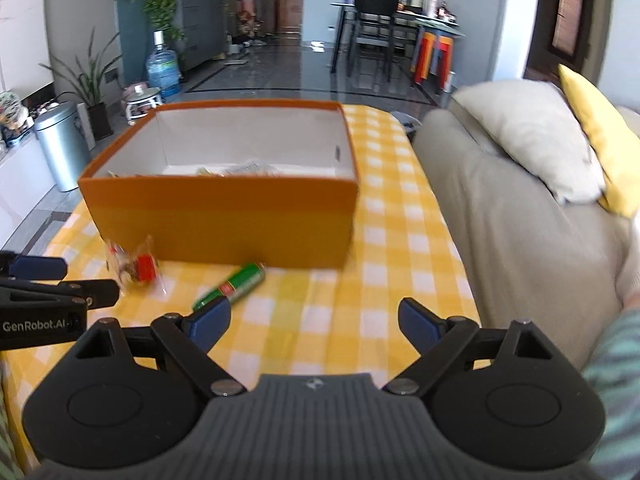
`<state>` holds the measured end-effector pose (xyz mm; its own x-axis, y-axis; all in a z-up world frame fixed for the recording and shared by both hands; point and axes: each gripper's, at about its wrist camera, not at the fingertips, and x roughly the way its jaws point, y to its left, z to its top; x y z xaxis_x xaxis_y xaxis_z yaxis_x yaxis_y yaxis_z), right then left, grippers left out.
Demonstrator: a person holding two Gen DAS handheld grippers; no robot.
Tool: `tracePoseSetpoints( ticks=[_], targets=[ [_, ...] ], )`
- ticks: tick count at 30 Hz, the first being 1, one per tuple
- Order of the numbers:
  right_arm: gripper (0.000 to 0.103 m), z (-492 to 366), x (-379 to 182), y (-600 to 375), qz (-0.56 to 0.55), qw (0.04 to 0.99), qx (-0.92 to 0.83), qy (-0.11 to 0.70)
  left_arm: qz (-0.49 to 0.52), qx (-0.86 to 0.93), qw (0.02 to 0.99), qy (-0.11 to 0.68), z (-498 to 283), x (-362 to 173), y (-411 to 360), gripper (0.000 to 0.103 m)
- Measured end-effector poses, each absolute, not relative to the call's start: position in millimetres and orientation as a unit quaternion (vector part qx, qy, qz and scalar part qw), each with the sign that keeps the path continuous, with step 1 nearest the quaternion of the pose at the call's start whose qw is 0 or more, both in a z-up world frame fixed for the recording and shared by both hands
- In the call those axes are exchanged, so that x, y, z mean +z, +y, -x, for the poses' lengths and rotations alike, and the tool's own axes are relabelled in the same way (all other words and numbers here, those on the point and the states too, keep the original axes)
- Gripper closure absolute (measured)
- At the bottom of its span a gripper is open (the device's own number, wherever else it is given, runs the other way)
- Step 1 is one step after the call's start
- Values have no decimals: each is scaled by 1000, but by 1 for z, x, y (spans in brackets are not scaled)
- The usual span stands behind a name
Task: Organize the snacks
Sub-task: 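Withdraw both open tools from the box toward the remaining snacks, then grasp the clear chocolate treat bag with the left tool while the right tool grasps the green sausage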
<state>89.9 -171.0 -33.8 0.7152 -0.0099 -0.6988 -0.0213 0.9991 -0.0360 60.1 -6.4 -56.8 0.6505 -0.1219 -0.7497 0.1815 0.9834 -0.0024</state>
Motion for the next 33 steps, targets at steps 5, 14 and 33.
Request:
tracePoseSetpoints(
  ticks=[5, 14, 33],
  targets=[
    [16, -80, -49, -171, 15, 920, 2, 392, -48, -85, 903, 418, -48, -72, -11, 29],
    [21, -75, -71, -164, 16, 917, 36, 398, -50, -76, 894, 438, -45, -94, -8, 29],
    [27, -106, -96, -156, -21, 904, 51, 424, -20, -55, 911, 409, -74, -99, 8, 37]
  ],
)
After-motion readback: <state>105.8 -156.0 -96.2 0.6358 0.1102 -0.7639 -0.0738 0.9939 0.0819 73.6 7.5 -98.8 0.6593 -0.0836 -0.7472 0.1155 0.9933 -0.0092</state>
